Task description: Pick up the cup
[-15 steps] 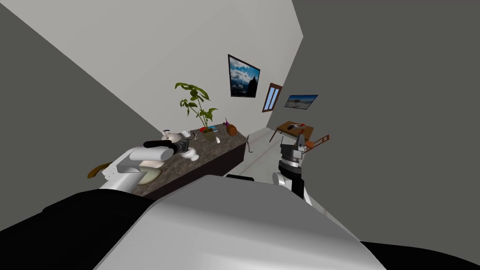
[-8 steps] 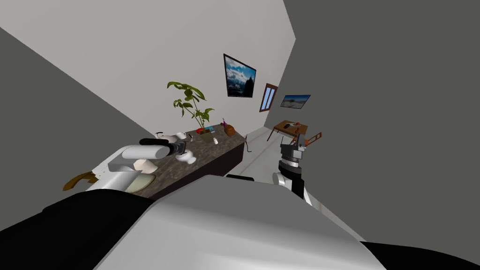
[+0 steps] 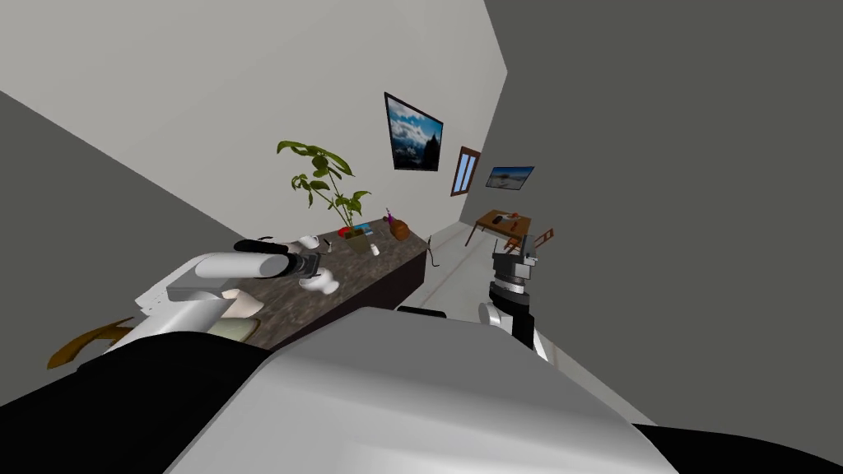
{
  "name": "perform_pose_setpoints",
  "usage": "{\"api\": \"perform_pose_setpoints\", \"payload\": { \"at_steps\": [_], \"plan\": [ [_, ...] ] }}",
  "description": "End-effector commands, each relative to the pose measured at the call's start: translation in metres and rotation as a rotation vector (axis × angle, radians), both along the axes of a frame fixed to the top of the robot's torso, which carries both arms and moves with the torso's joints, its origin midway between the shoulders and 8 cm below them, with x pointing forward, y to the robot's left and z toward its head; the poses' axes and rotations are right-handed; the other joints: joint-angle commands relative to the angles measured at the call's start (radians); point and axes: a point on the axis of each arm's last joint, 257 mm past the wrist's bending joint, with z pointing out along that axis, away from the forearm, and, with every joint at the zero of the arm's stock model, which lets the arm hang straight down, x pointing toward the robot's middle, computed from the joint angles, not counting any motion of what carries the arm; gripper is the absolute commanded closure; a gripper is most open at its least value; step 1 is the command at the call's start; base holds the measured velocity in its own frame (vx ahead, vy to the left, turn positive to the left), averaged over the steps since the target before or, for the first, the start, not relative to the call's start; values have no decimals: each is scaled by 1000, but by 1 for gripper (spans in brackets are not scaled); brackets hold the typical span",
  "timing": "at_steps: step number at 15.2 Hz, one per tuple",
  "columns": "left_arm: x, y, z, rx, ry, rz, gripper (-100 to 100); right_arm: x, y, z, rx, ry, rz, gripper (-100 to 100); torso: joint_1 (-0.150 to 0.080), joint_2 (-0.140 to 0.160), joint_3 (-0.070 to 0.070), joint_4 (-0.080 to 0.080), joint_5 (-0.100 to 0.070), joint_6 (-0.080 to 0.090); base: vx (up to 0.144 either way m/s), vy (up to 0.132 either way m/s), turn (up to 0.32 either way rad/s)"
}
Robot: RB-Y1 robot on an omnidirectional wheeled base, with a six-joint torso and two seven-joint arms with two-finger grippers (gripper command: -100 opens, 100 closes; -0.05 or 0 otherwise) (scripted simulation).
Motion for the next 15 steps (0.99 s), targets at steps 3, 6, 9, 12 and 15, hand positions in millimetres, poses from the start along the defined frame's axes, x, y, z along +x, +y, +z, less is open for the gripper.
{"api": "perform_pose_setpoints", "payload": {
  "at_steps": [3,6,9,12,15],
  "plan": [
    [-18,3,-3,-42,66,35,-100,0,0,0,0,0,0,0,0,0,0,0,0,0,9,13,-55],
    [-32,3,-5,-73,112,60,-100,0,0,0,0,0,0,0,0,0,0,0,0,0,13,15,-106],
    [-46,3,-7,-103,158,83,-100,0,0,0,0,0,0,0,0,0,0,0,0,0,15,18,-82],
    [-60,2,-9,-134,205,105,-100,0,0,0,0,0,0,0,0,0,0,0,0,0,14,20,-86],
    [-73,0,-10,-163,249,126,-100,0,0,0,0,0,0,0,0,0,0,0,0,0,13,19,-73]
  ]
}}
